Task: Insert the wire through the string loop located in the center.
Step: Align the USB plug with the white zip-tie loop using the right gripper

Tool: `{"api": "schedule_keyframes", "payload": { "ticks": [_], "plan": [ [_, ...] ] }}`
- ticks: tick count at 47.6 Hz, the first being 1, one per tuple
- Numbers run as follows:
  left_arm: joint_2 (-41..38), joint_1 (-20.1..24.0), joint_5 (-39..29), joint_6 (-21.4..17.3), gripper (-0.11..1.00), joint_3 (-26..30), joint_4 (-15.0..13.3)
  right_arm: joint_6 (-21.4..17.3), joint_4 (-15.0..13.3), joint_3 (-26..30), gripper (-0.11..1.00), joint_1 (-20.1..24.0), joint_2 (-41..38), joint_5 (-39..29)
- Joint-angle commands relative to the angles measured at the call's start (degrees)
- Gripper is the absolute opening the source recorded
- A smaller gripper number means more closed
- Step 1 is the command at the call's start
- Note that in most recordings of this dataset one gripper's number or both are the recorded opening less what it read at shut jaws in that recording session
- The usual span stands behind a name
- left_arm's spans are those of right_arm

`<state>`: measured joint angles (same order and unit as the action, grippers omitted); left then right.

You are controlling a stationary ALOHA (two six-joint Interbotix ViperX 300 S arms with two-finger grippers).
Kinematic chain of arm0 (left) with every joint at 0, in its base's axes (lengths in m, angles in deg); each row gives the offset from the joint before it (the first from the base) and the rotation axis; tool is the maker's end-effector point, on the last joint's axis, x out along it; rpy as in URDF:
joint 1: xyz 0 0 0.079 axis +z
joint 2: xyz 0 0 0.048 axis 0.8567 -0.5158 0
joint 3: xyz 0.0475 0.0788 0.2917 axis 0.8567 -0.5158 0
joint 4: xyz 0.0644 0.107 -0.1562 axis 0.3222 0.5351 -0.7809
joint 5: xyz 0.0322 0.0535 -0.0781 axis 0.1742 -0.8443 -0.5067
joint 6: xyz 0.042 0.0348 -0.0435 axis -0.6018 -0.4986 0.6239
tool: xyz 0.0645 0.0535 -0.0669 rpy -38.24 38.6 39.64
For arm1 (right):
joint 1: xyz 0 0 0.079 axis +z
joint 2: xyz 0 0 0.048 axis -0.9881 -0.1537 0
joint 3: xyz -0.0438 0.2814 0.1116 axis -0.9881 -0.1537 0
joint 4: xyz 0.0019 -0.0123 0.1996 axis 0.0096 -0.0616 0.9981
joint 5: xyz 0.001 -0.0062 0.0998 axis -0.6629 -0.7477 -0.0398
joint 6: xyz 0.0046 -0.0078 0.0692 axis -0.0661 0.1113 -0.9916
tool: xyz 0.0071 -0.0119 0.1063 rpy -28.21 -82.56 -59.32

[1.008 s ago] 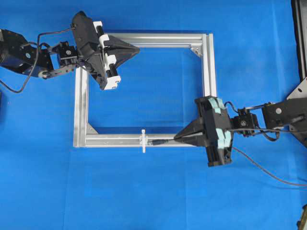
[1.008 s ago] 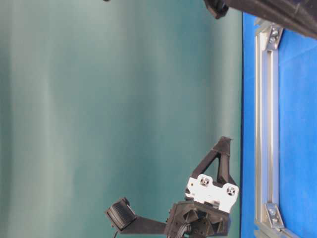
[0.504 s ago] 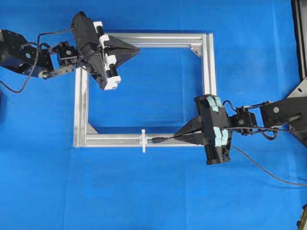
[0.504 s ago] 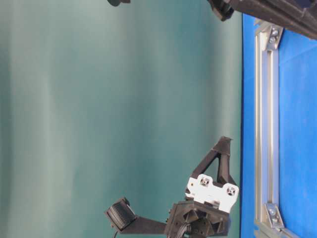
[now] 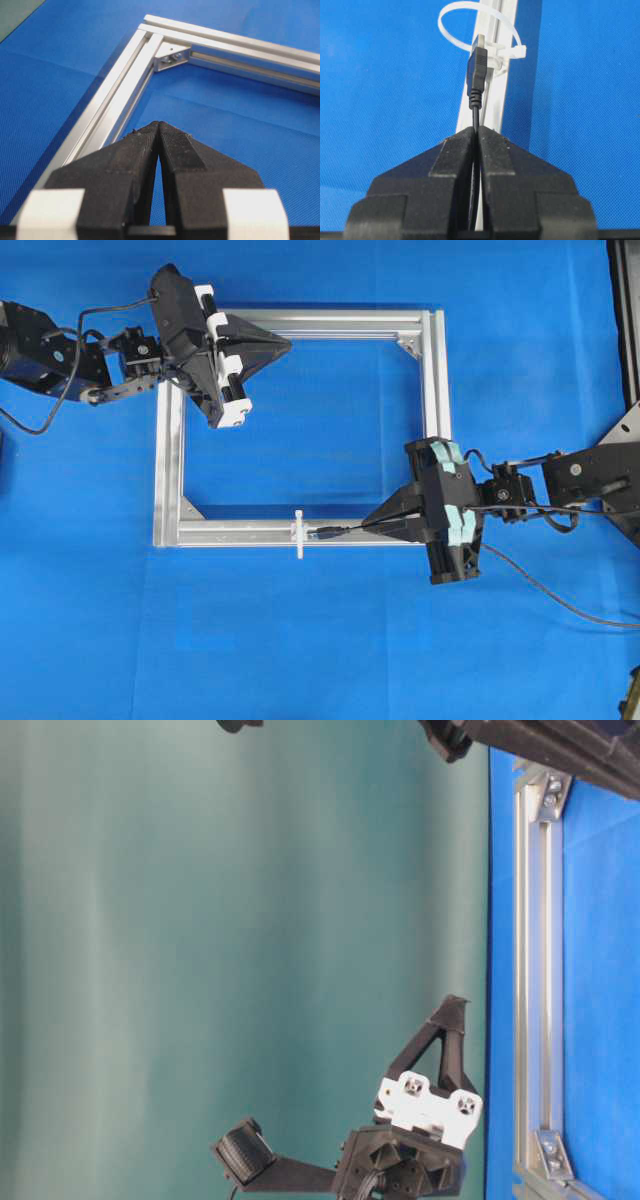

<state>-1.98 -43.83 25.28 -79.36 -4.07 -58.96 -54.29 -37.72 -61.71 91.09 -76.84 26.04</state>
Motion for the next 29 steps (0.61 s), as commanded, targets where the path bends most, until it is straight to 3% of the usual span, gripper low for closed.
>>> {"api": "schedule_keyframes", "payload": {
  "ticks": [1,29],
  "plan": [
    [1.76,-0.18,0.53,0.0,0.0,0.53,0.18,0.0,0.26,1.14,-0.03,0.0,0.35,0.62],
    [1.76,-0.18,0.53,0.0,0.0,0.44,0.18,-0.09,0.18,1.14,-0.03,0.26,0.35,0.62]
  ]
}}
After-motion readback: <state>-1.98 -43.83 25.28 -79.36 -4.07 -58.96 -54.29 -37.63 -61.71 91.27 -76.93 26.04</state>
